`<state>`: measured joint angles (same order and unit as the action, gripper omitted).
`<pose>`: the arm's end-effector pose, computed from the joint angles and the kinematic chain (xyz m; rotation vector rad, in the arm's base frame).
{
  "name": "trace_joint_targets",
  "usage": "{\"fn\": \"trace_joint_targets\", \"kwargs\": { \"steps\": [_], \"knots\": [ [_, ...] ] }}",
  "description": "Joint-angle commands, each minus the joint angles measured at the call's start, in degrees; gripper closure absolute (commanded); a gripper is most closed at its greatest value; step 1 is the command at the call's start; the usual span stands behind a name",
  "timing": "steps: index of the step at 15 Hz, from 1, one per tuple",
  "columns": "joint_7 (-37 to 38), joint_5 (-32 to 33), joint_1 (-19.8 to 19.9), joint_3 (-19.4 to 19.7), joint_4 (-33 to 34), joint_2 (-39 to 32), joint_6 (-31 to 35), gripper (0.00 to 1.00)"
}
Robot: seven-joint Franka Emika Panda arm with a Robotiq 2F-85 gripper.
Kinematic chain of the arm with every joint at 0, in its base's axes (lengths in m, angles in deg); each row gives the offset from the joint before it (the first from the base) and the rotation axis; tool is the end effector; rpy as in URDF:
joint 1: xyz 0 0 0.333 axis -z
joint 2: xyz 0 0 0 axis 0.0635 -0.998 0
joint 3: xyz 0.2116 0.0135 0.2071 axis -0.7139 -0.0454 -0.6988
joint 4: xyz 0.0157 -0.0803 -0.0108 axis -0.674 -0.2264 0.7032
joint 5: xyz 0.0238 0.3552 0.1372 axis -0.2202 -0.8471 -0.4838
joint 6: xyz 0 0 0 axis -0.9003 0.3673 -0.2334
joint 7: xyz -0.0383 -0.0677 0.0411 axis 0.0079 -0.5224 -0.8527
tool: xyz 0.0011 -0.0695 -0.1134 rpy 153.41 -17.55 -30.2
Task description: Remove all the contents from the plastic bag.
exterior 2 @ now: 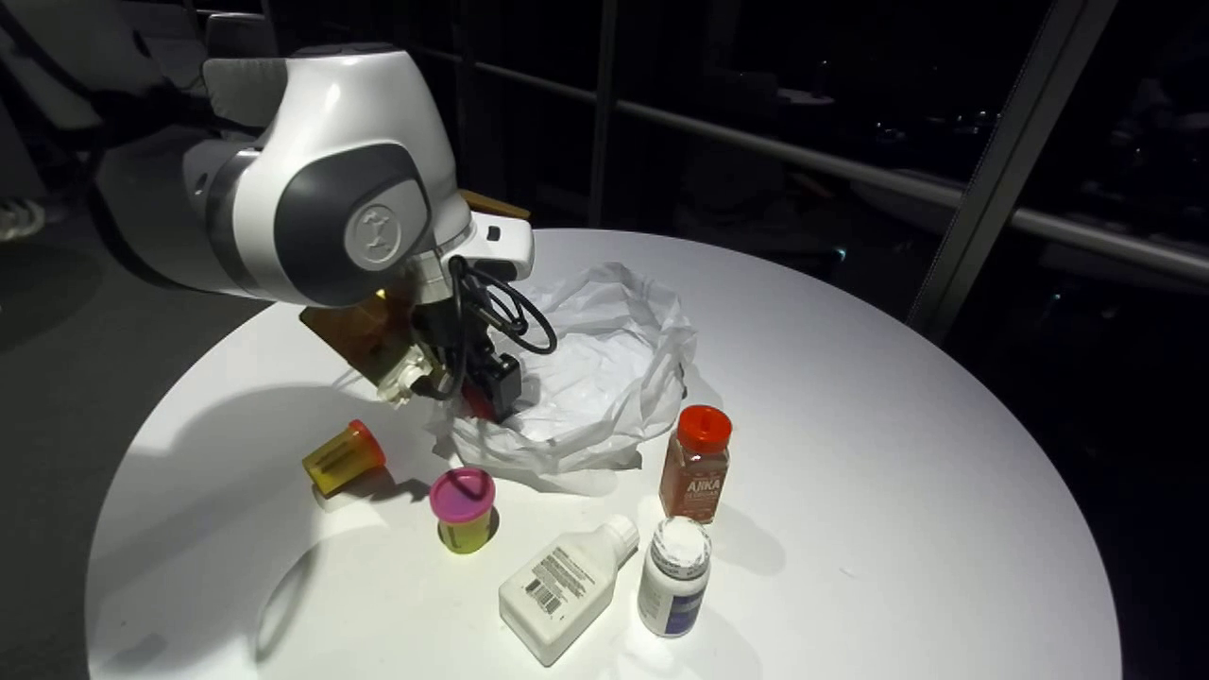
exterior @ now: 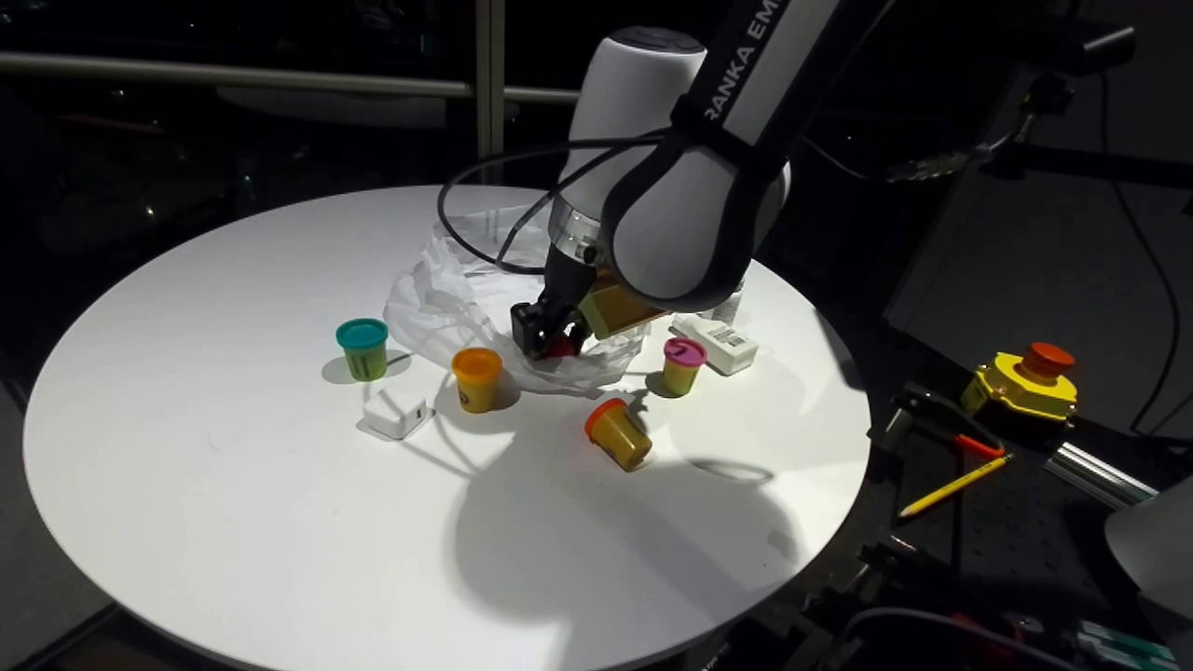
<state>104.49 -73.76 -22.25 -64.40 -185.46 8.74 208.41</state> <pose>0.5361 0.0839 0.0849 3.0343 -0.3508 0.4156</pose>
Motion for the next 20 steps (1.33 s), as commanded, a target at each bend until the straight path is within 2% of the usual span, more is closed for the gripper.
{"fn": "trace_joint_targets", "kwargs": {
  "steps": [1,3,6,8,9,11,13,14,15,18,19,20],
  "knots": [
    [4.09,-0.43,-8.93,8.99,-4.16,6.26,-2.03,0.72],
    [8.05,0.66,-17.32,18.12,-5.99,8.93,-2.96,0.72],
    [14.17,4.19,-29.56,31.47,-5.31,10.09,-6.44,0.72],
    [16.7,7.45,-36.91,37.45,-4.43,11.05,-11.16,0.72],
    [17.18,9.12,-39.3,38.75,-4.25,12.21,-13.63,0.72],
    [16.66,11.39,-40.55,36.68,-3.71,14.62,-18.23,0.72],
    [14.55,10.77,-36.79,29.73,-2.64,15.64,-21.01,0.72],
    [12.93,9.83,-34.14,25.65,-2.53,16.49,-21.82,0.72],
    [10.67,7.71,-29.71,20.0,-1.75,15.64,-21.59,0.72],
    [4.18,-1.02,-18.42,6.64,1.3,10.59,-21.1,0.72],
    [-1.15,-7.35,-16.11,3.62,2.71,8.24,-21.09,0.72],
    [-0.81,-6.36,-10.39,-1.94,4.16,7.06,-21.69,0.72]
  ]
}}
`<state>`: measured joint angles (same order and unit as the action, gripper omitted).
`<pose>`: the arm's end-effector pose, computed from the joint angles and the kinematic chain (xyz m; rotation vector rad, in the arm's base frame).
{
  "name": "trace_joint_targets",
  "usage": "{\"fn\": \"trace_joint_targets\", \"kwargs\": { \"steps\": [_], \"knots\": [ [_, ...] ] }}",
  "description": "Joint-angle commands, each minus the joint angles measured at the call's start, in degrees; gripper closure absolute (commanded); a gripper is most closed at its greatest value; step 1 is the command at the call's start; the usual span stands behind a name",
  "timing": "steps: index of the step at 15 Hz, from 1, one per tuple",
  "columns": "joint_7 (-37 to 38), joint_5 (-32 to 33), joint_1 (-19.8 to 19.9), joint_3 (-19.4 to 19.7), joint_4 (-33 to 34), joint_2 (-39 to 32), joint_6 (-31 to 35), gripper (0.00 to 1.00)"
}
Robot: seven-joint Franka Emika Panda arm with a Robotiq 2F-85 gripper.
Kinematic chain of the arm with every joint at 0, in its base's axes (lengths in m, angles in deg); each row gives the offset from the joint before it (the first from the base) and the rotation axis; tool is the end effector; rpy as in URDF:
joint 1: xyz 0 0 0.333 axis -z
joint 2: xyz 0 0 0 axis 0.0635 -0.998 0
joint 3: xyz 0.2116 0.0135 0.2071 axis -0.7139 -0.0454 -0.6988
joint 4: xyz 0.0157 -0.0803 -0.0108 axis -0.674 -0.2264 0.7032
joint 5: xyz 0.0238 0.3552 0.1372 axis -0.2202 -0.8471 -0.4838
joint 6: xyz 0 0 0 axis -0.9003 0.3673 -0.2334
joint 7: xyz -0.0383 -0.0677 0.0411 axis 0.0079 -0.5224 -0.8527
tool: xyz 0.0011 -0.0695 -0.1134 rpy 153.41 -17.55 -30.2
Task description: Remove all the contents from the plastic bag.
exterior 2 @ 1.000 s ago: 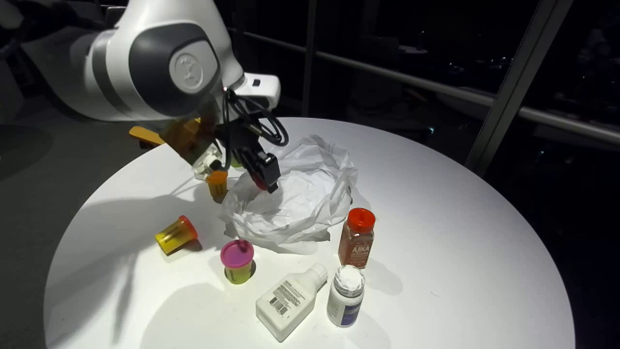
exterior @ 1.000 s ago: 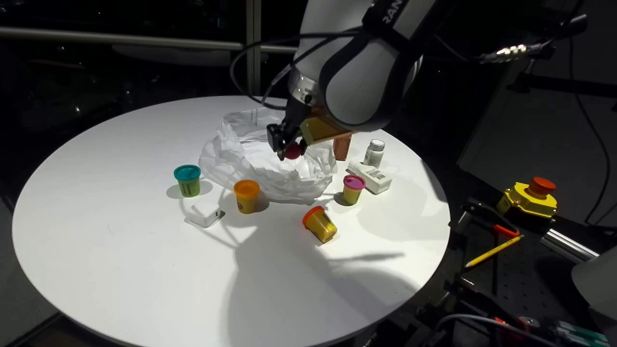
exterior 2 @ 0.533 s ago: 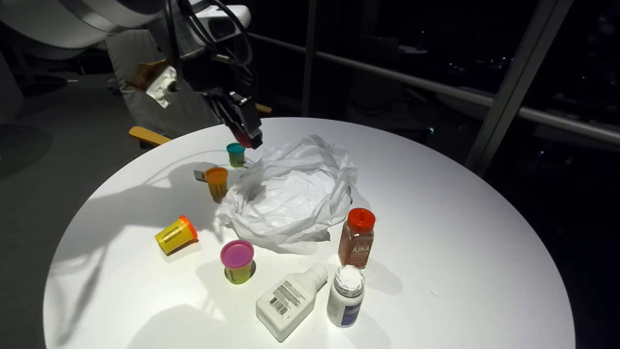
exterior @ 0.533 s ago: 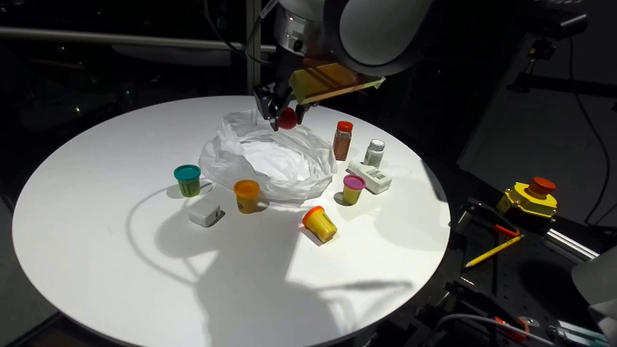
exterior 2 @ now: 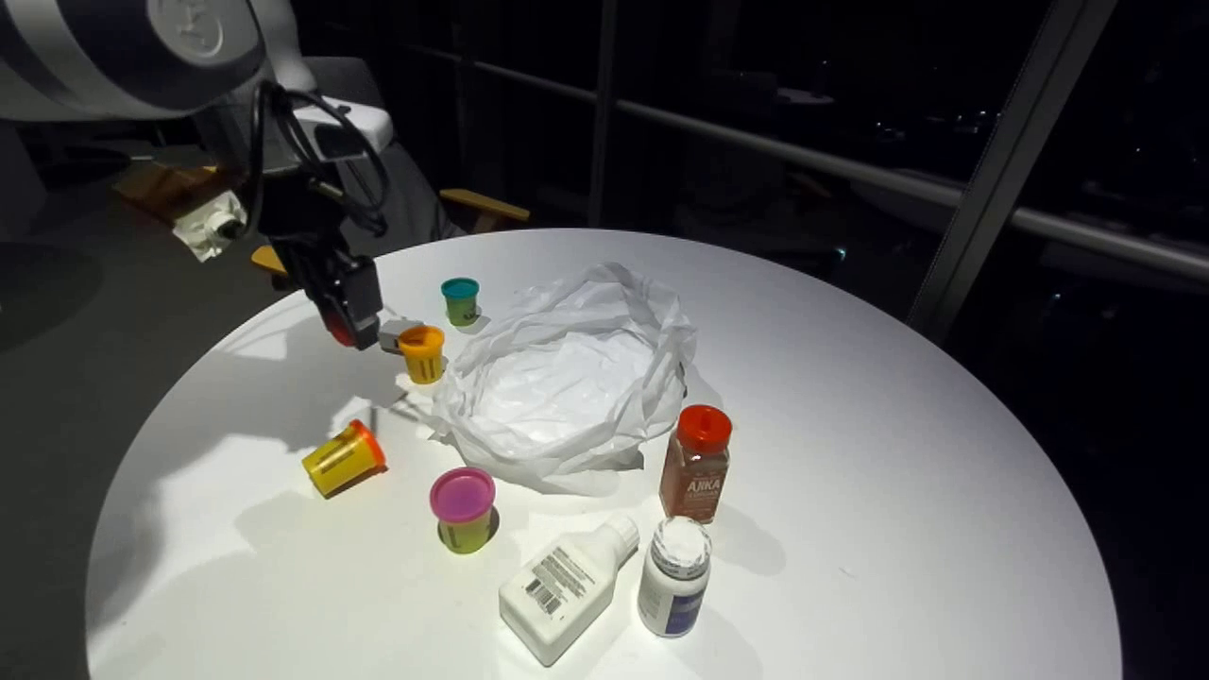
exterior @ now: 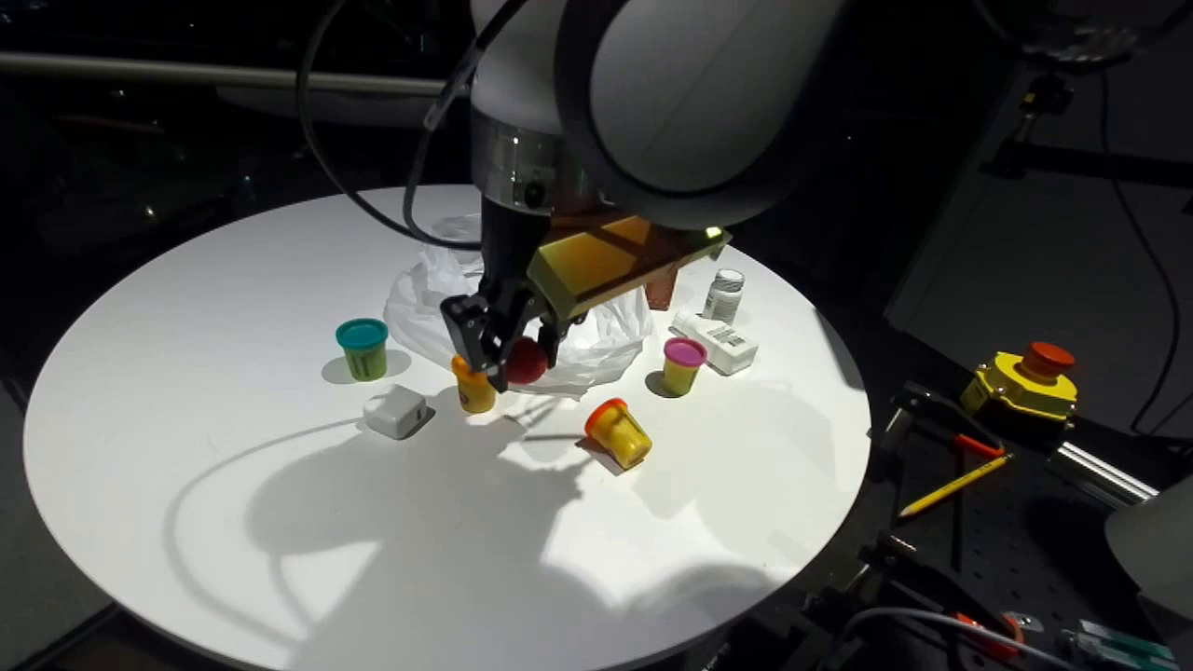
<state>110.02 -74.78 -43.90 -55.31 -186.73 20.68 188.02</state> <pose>0.4999 0.2010 0.1606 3.0514 -0.2179 0.2091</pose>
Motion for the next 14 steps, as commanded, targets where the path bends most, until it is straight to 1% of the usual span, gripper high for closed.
{"fn": "trace_joint_targets", "kwargs": {
  "steps": [1,2,3,4,5,6,7,8,9,10,11,12,13,14],
  "knots": [
    [-8.45,-6.38,15.25,-14.96,6.97,-6.59,-1.5,0.72],
    [-9.15,-5.73,19.29,-18.77,8.39,-8.11,-1.93,0.72],
    [-9.51,-4.82,21.91,-21.07,9.81,-9.69,-2.37,0.72],
    [-9.72,-3.74,24.14,-23.12,10.55,-10.41,-2.74,0.72],
    [-9.08,-2.32,24.71,-23.18,11.39,-11.28,-3.37,0.72],
    [-8.02,-0.9,24.83,-22.76,11.8,-11.56,-4.09,0.31],
    [-6.08,1.2,23.7,-21.16,10.7,-10.07,-4.21,0.21],
    [-4.07,3.87,22.17,-19.08,9.66,-8.51,-5.18,0.16],
    [-1.83,6.52,20.58,-17.1,8.04,-5.98,-6.15,0.07],
    [1.27,9.62,18.78,-14.82,6.51,-3.22,-7.15,0.01],
    [3.46,12.75,17.54,-13.22,5.65,-0.08,-10.44,0.0],
    [5.14,15.12,17.36,-12.8,5.91,1.92,-13.67,0.0],
    [6.28,18.04,17.48,-12.66,6.81,3.96,-18.17,0.0],
    [6.57,19.84,18.63,-13.93,7.85,6.23,-22.24,0.0]
  ]
}}
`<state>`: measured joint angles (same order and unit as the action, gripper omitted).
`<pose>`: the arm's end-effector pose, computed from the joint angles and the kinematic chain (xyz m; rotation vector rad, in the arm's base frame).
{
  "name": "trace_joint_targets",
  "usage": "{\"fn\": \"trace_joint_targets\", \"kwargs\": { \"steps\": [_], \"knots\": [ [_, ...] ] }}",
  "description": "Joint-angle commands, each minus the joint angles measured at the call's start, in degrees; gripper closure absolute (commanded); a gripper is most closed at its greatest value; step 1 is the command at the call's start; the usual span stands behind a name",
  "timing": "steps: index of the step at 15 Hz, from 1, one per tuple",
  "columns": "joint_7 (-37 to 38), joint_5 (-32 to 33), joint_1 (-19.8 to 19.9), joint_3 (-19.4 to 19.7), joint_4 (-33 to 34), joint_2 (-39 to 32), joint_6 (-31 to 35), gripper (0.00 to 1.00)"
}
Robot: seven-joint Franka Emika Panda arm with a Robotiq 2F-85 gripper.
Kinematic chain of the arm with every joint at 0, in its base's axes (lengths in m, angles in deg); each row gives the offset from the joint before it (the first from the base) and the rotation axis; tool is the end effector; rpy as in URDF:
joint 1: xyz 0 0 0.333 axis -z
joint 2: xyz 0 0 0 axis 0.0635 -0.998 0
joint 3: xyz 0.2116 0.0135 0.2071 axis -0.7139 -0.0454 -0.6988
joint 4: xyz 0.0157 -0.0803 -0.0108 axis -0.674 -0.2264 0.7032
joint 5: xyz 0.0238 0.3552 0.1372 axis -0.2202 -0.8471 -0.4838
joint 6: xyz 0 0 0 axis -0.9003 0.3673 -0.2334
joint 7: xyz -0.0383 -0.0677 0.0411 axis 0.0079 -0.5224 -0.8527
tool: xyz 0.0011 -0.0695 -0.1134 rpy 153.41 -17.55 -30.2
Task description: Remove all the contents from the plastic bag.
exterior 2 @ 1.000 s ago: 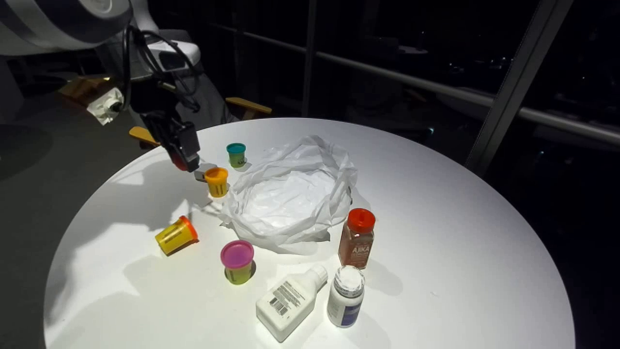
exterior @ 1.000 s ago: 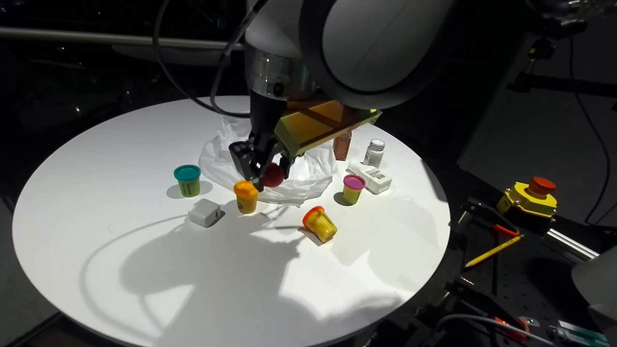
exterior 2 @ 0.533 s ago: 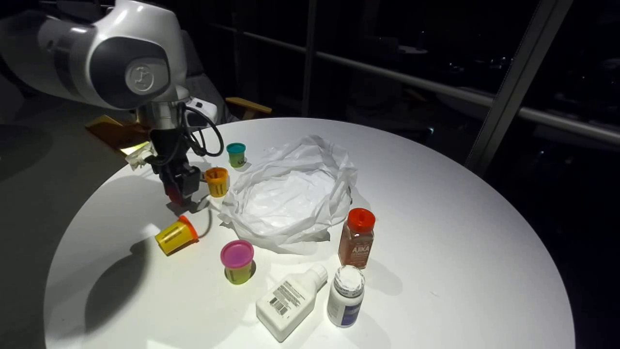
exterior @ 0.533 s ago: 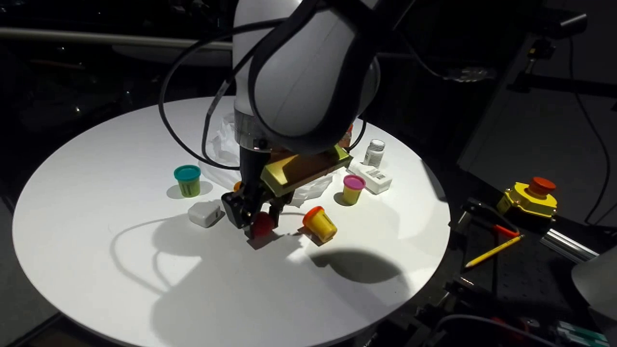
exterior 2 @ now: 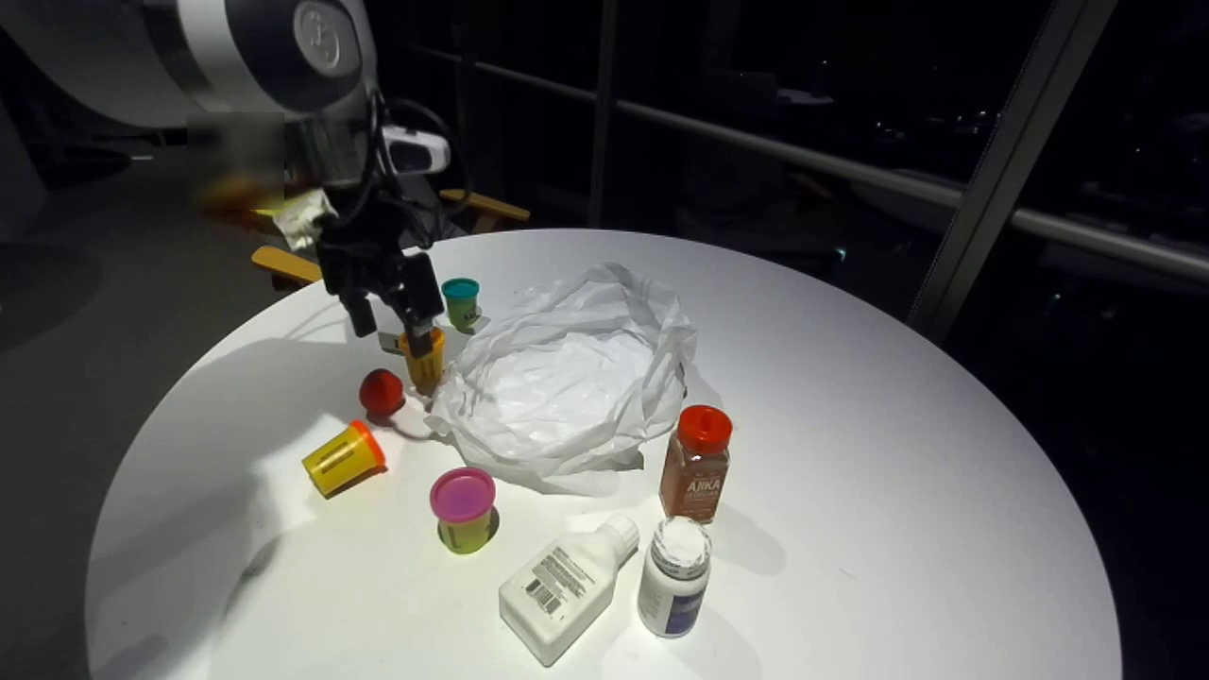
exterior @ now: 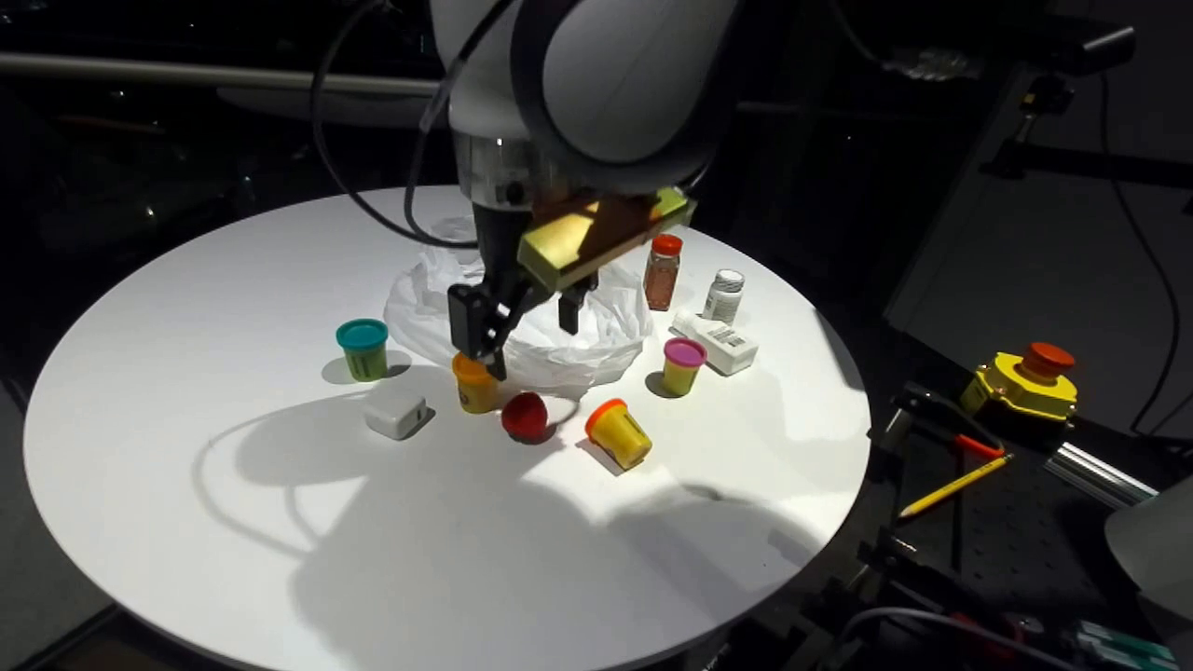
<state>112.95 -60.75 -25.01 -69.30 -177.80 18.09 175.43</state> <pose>0.5329 0.1734 0.1531 2.9653 -0.1396 0.0216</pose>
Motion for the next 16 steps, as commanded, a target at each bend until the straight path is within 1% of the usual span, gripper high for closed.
{"fn": "trace_joint_targets", "kwargs": {
  "steps": [1,2,3,6,8,9,10,12,16],
  "knots": [
    [1.86,6.44,1.73,-2.1,0.43,11.0,-14.42,0.0],
    [0.72,5.96,-1.22,0.74,2.05,12.65,-18.94,0.0],
    [0.41,7.49,3.69,-4.39,4.18,14.54,-23.36,0.0],
    [-3.56,6.96,7.24,-8.79,11.67,18.43,-37.19,0.0],
    [-6.55,7.12,9.2,-11.38,17.26,19.85,-43.87,0.0],
    [-8.05,7.28,10.03,-12.49,18.85,20.63,-45.59,0.0],
    [-4.97,6.78,10.94,-13.13,14.9,19.98,-41.56,0.0],
    [-6.57,6.68,11.68,-14.18,17.64,21.16,-44.47,0.0],
    [-6.91,6.69,11.69,-14.25,17.9,20.73,-44.84,0.0]
  ]
}}
